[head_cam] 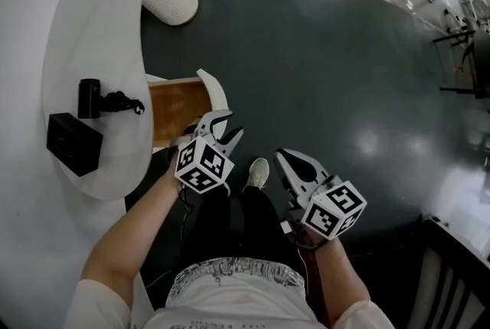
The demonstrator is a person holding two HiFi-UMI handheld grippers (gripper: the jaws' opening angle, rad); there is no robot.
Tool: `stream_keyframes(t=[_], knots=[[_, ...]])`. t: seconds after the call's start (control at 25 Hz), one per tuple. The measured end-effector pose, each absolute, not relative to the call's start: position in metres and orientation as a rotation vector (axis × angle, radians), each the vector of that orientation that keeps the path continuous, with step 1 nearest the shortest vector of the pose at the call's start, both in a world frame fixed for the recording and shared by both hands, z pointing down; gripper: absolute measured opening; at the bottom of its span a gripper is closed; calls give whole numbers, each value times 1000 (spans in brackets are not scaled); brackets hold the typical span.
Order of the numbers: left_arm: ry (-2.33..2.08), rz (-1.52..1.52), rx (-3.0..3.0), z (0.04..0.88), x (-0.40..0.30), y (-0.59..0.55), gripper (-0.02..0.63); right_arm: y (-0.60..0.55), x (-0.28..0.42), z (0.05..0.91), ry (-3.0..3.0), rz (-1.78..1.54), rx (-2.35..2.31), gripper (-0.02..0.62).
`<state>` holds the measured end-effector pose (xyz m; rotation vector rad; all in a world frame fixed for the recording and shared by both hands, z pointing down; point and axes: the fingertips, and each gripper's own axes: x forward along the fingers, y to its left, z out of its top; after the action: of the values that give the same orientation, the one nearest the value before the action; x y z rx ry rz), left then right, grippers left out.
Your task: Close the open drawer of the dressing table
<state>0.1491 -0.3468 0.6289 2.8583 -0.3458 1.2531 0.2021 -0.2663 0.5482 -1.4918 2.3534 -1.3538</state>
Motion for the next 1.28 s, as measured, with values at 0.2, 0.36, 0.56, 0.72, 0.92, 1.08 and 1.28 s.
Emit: stream_keyframes(t=[0.2,0.36,0.56,0.72,0.92,1.08,1.28], knots=[[-163,1604,2812,667,156,-358,156,-279,214,569,2327,-1365,-1469,9],[72,1893,2726,696,155,-356,156,-285,213,586,2298,-1378,-1456,9],[311,2194,2562,727,159,-356,156,-291,235,618,2204,-1411,-1480,9],[459,2380,2420,749,155,-356,156,-285,245,640,2141,-1454,-1492,9],[612,2597,2195,775,144,-355,155,-273,257,654,2089,-1490,-1497,9],[727,2753,2014,794,133,-353,155,-271,262,660,2065,-1492,-1501,9],[829,2912,1798,812,113,-358,156,-273,264,665,2070,-1486,-1483,9]])
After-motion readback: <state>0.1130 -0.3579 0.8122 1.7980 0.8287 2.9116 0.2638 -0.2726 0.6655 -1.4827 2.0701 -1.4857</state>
